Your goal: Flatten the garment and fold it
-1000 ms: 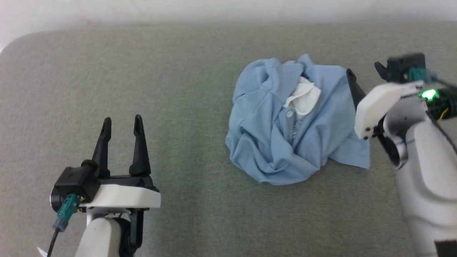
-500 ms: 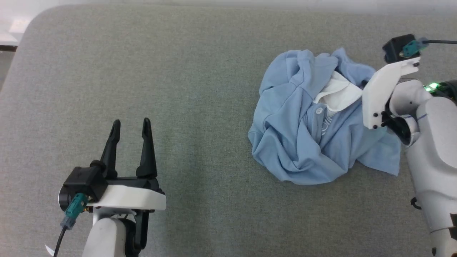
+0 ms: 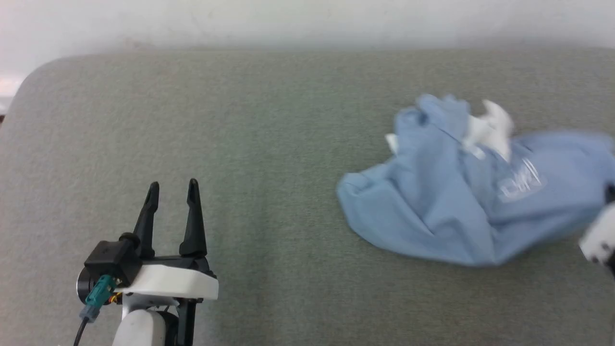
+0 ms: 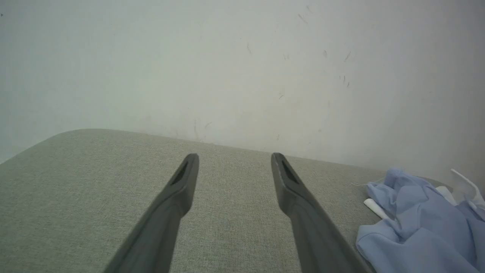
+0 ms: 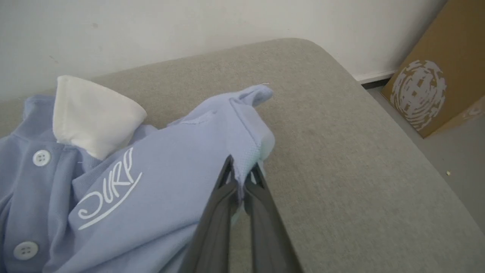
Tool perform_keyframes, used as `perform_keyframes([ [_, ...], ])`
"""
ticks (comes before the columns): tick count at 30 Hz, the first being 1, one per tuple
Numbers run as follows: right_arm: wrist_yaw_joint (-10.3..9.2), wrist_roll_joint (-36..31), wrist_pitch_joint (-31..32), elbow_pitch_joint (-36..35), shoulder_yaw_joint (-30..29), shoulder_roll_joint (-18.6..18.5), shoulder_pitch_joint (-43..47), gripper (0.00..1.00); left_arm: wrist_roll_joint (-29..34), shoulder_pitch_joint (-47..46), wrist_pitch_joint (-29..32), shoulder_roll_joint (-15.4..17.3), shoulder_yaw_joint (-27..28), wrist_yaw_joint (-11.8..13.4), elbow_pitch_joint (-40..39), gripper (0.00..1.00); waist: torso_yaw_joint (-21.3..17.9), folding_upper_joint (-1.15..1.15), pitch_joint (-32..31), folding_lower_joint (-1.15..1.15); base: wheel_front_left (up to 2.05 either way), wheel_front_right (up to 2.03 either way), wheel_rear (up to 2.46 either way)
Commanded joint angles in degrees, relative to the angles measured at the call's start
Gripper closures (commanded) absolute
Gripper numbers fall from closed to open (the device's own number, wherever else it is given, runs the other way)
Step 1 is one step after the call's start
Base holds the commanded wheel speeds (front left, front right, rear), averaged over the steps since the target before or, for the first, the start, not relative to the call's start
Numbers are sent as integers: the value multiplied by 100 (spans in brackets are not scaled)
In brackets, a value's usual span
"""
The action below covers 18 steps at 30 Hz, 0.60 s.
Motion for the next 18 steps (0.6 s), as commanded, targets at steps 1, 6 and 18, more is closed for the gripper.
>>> perform_keyframes([
  [1,-12,124,204,-97,-150,4,262,100,-13,67,-27,-20,7,-50,21,0,-212,0,-134,1,0,0,0],
  [6,-12,581,202,-312,-94,9,805,0,2,24,-27,-21,18,-82,40,0,-351,0,-100,1,0,0,0],
  [18,-12,945,-934,-785,1761,11,503,0,0,-74,-27,-21,-16,-55,-41,0,-313,0,57,1,0,0,0],
])
